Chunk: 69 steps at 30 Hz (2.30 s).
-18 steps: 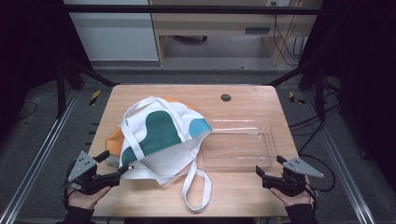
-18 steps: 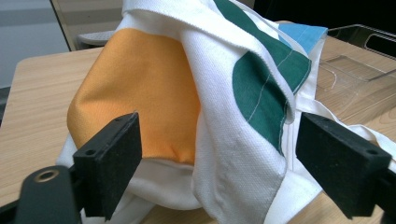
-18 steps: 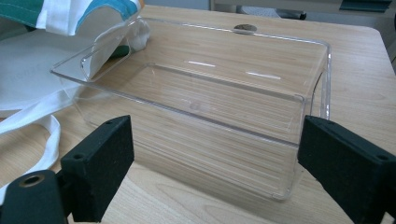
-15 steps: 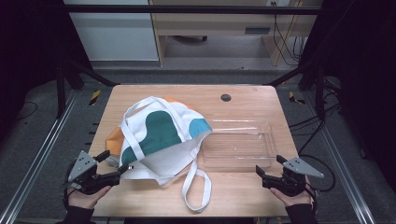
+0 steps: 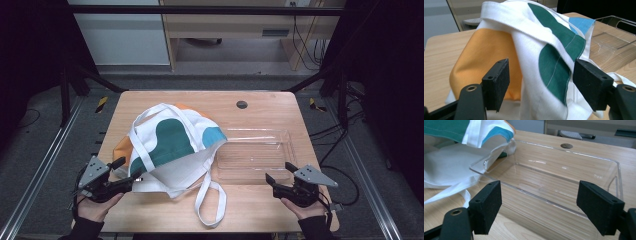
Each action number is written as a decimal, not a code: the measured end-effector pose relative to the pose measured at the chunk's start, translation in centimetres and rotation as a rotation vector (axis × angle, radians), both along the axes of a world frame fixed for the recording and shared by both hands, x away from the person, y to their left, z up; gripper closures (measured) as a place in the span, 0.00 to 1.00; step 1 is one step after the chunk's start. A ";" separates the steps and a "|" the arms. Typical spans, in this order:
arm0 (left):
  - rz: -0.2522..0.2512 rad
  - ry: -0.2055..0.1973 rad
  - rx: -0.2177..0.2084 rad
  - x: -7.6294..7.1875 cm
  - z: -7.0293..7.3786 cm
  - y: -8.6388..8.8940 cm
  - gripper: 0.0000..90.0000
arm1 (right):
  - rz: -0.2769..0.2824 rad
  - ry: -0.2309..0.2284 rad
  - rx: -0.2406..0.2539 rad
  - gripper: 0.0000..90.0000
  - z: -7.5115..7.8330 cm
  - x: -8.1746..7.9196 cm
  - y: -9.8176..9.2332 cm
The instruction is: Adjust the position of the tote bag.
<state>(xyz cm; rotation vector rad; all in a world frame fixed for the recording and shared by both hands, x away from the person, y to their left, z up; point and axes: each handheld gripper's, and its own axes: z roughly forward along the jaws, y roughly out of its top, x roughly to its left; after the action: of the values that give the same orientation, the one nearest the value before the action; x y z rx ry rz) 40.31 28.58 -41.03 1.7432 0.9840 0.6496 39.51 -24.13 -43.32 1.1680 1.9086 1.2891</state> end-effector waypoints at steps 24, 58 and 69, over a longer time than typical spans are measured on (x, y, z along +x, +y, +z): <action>-0.001 0.059 0.045 0.7 0.1 -1.1 0.43 | 0.213 0.027 0.034 0.39 1.2 1.0 8.5; 0.033 0.099 0.049 0.4 -0.5 -1.1 0.73 | 0.320 0.097 0.014 0.58 -0.9 3.6 20.1; 0.044 0.105 0.049 0.5 -0.4 -1.1 0.80 | 0.303 0.105 0.001 0.63 -2.1 4.6 22.4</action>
<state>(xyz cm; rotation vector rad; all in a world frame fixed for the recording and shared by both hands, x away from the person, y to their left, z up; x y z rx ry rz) 40.81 27.44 -41.46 1.8181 1.0895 0.6200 44.12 -1.74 -45.45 0.9900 2.2279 1.4070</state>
